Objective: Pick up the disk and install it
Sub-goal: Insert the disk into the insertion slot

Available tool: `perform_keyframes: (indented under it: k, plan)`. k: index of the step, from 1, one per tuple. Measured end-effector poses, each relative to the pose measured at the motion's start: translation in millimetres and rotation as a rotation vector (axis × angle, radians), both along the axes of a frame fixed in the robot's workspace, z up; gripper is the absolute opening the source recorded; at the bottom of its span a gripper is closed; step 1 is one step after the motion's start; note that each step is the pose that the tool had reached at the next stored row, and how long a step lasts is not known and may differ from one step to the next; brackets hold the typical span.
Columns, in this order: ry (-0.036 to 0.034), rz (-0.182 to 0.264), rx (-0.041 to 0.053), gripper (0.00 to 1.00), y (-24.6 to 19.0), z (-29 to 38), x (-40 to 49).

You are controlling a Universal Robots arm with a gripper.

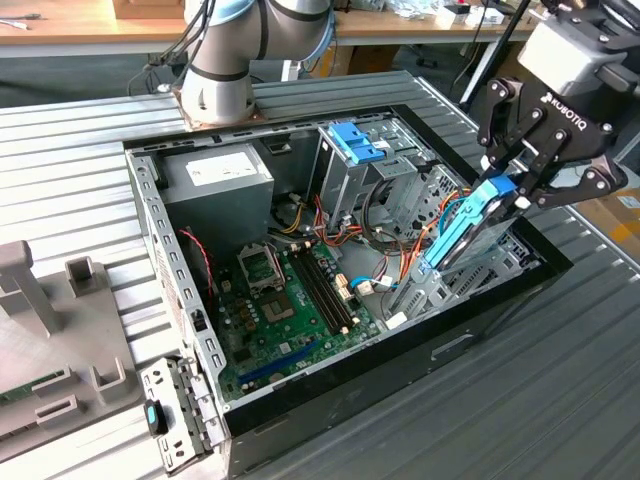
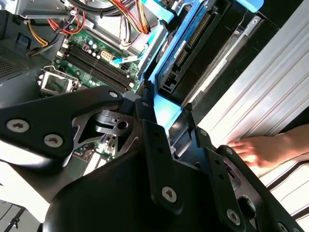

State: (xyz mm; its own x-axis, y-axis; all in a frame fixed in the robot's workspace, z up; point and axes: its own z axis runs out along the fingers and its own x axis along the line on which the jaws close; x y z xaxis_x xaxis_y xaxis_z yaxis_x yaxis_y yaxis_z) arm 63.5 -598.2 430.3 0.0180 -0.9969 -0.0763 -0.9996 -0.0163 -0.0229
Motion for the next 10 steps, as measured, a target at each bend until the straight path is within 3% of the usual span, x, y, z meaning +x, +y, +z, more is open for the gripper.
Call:
perform_keyframes:
  k: [3, 4, 10]
  plan:
    - [0.0000, 0.000, -0.0004, 0.37, 0.1, -15.3, 2.1]
    - [-0.0001, 0.000, 0.0000, 0.37, 0.0, -16.4, 2.8]
    - [0.0000, 0.000, -0.0002, 0.37, 0.0, -37.7, 2.8]
